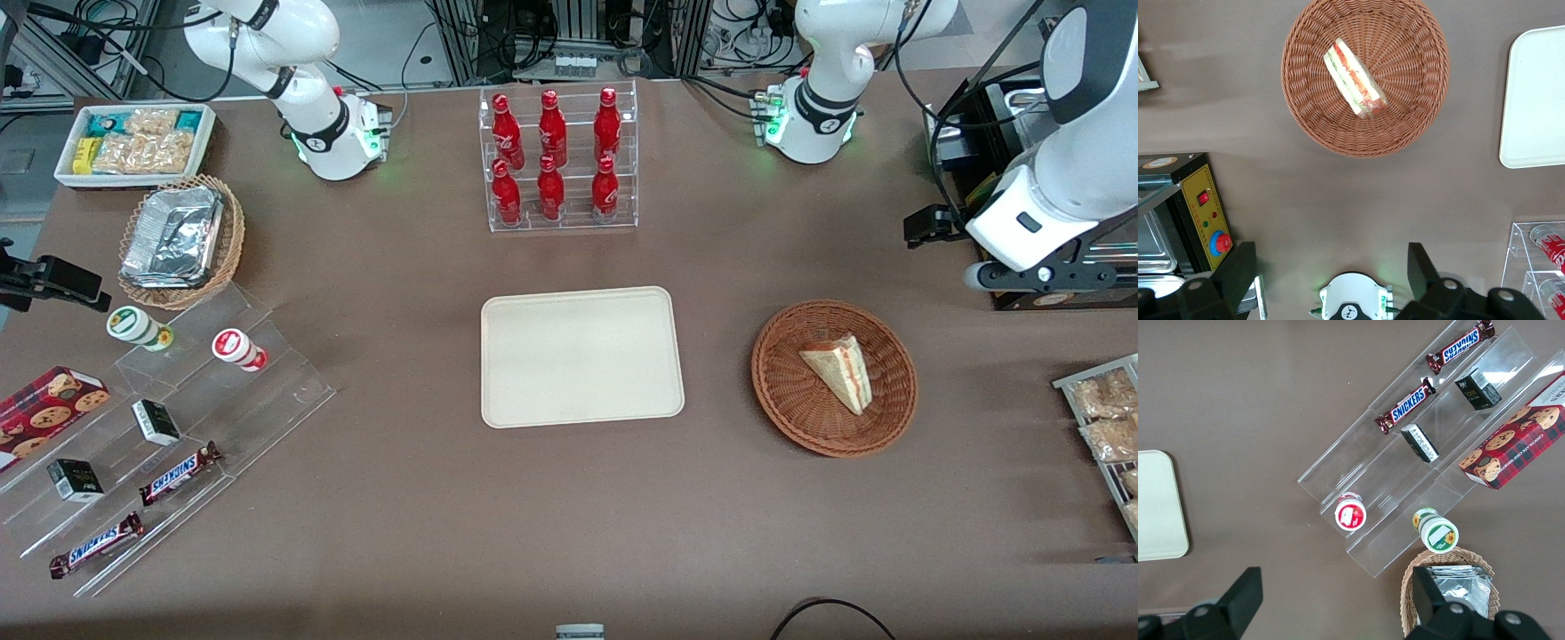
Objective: Place sandwich from basket to tray
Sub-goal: 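Move the left gripper over the wrapped sandwich in the wicker basket and lower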
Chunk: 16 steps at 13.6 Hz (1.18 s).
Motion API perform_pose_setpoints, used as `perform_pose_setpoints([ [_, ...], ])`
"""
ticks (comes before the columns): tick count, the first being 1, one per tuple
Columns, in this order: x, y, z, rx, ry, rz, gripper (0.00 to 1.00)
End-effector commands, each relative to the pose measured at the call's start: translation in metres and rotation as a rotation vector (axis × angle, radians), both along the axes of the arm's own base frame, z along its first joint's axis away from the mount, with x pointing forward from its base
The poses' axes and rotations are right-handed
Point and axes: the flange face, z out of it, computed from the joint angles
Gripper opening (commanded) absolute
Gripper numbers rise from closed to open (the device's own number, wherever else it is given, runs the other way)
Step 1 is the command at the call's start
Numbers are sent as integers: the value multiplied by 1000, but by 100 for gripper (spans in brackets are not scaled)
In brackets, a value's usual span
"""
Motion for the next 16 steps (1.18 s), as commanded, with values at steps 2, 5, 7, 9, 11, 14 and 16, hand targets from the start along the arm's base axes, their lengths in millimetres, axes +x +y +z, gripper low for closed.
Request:
perform_pose_setpoints([
  [2,-1,-1,9,-18,-14,-10,100],
  [5,13,-6,-29,-21,28,-27,100],
  [7,16,-7,-57,-23,30,-29,100],
  [9,15,-5,-99,-25,30,-27,100],
  [11,10,-3,-145,-29,-5,-30,100],
  [14,5,-1,-185,-35,-49,-28,100],
  [16,5,0,-209,-40,-89,-14,100],
])
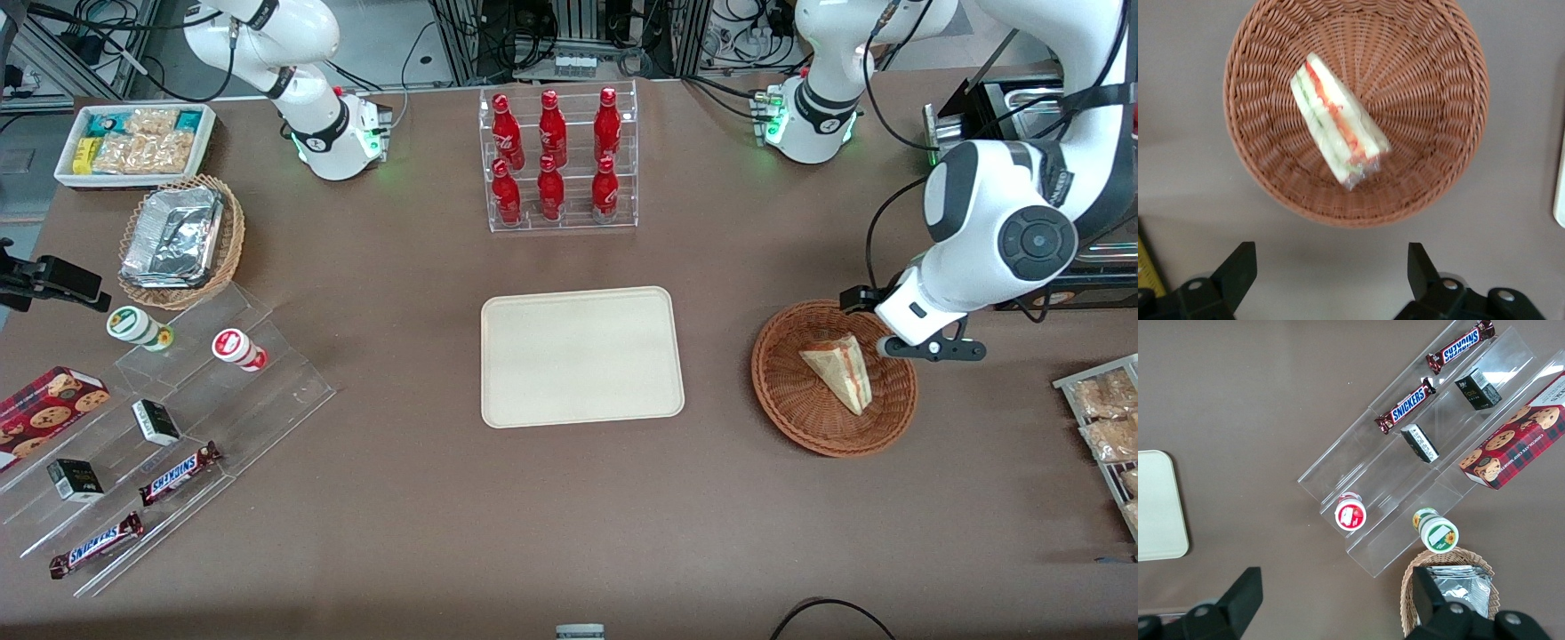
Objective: Place sandwich from basket to tray
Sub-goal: 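Move the left gripper over the wrapped sandwich in the wicker basket and lower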
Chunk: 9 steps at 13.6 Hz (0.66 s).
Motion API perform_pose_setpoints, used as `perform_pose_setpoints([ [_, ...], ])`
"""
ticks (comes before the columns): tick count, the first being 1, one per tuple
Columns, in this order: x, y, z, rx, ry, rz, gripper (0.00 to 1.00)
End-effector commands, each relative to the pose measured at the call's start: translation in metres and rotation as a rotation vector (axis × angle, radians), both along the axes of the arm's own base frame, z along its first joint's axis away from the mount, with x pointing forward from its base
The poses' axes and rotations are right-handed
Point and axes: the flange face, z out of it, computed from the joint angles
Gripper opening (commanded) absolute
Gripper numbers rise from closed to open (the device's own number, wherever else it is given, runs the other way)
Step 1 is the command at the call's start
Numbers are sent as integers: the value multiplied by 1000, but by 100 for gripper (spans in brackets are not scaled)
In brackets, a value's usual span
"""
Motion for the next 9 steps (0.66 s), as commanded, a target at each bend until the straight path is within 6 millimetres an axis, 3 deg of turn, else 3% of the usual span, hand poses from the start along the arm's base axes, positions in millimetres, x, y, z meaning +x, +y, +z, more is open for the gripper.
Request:
perform_pose_setpoints([
  [1,-6,2,-22,-17,-44,21,100],
  [4,-5,3,-31,-2,-73,158,100],
  [7,-2,-6,-53,45,-88,511,100],
  [9,1,-7,-55,50,-112,632,100],
])
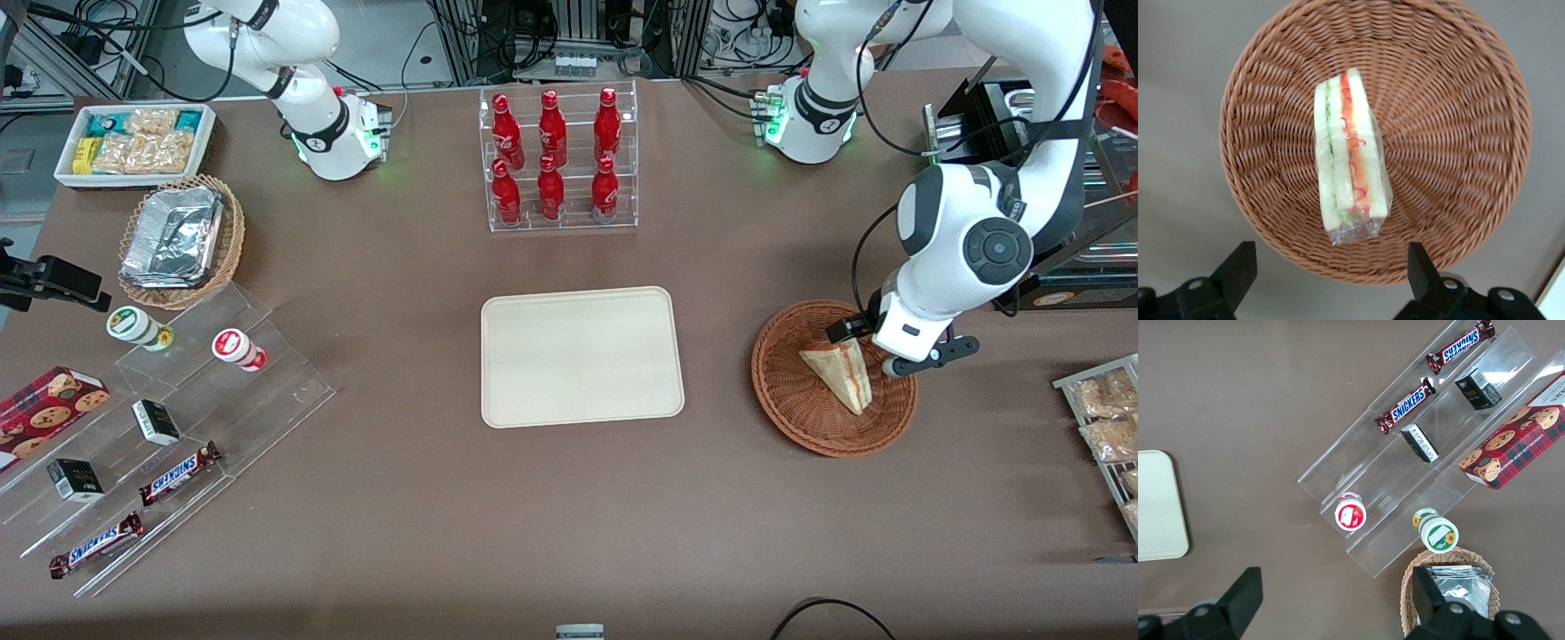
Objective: Place sandwich from basket to tray
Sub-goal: 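Move the left gripper over the wrapped sandwich in the wicker basket and lower, then close the left gripper on the sandwich's upright edge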
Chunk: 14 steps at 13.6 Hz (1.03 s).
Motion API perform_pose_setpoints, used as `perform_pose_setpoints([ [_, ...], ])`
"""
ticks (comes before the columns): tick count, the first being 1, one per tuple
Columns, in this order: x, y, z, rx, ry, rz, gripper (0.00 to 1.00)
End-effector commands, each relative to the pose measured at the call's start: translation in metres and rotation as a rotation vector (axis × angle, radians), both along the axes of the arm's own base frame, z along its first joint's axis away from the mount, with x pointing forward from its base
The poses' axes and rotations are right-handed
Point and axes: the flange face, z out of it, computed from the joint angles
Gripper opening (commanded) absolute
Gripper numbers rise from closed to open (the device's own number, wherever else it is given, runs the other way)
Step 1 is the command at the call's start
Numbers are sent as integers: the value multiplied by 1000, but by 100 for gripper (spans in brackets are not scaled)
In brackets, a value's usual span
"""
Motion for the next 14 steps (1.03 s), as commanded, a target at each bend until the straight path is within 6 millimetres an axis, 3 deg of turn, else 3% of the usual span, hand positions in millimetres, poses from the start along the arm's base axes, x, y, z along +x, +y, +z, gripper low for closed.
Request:
perform_pose_setpoints([
  [1,4,-3,-6,2,-27,209,100],
  [5,13,-4,-20,3,-58,382,100],
  [14,21,-5,-70,27,-68,324,100],
])
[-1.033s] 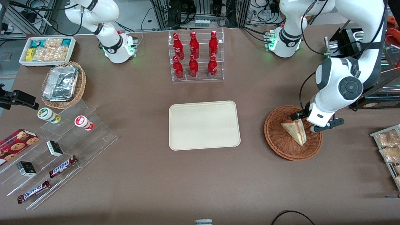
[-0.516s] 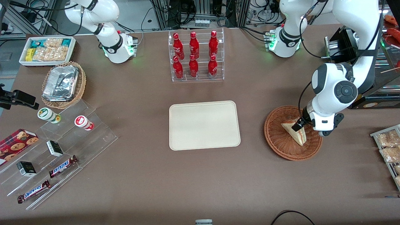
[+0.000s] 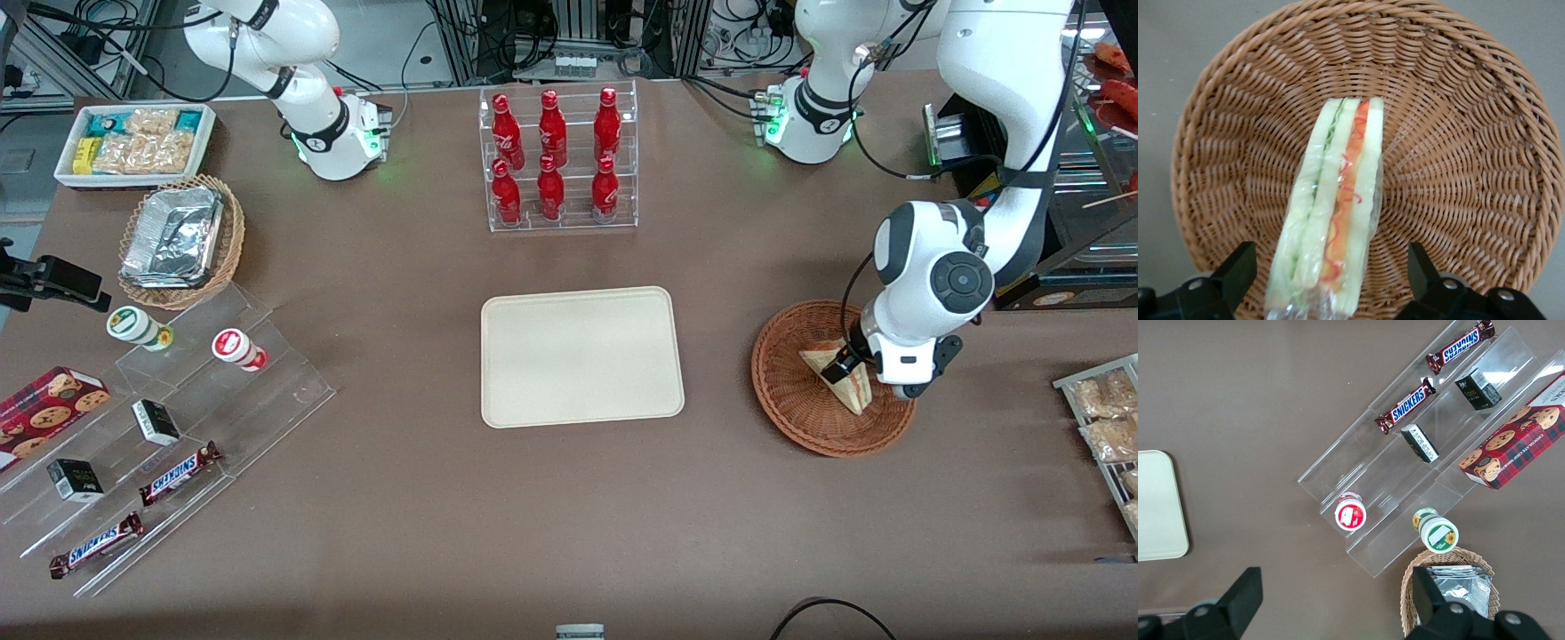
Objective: Place sandwich from basket to tray
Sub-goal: 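Close the left gripper on the sandwich's upright edge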
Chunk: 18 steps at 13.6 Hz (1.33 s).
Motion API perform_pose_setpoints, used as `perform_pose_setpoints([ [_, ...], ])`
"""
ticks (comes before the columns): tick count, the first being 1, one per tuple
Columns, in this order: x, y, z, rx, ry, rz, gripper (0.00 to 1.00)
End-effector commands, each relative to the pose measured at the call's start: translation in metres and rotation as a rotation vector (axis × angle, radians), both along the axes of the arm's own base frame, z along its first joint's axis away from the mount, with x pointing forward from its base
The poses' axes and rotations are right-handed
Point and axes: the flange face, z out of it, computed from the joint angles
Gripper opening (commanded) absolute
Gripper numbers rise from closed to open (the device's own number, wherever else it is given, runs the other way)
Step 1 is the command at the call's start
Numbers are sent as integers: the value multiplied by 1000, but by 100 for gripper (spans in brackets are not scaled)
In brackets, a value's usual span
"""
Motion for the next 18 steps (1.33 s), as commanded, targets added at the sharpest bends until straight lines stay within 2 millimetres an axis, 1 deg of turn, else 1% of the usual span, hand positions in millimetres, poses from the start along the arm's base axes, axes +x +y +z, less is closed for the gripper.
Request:
perform_pose_setpoints([
  [1,4,-2,-12,10,-7,-5,100],
  [3,3,-1,-17,11,5,-1,100],
  [4,2,-1,-19,12,12,-1,86],
  [6,-1,0,-17,17,33,-3,7],
  [7,-3,0,-16,18,51,-25,0],
  [9,-6,2,-8,19,80,-85,0],
  [11,-5,-1,14,25,99,-108,0],
  [12,-2,-11,29,30,117,-138,0],
  [13,-2,-27,38,35,145,-190,0],
  [14,0,-44,52,39,167,-241,0],
  [16,3,-74,70,45,191,-288,0],
  [18,-3,-115,70,47,187,-358,0],
])
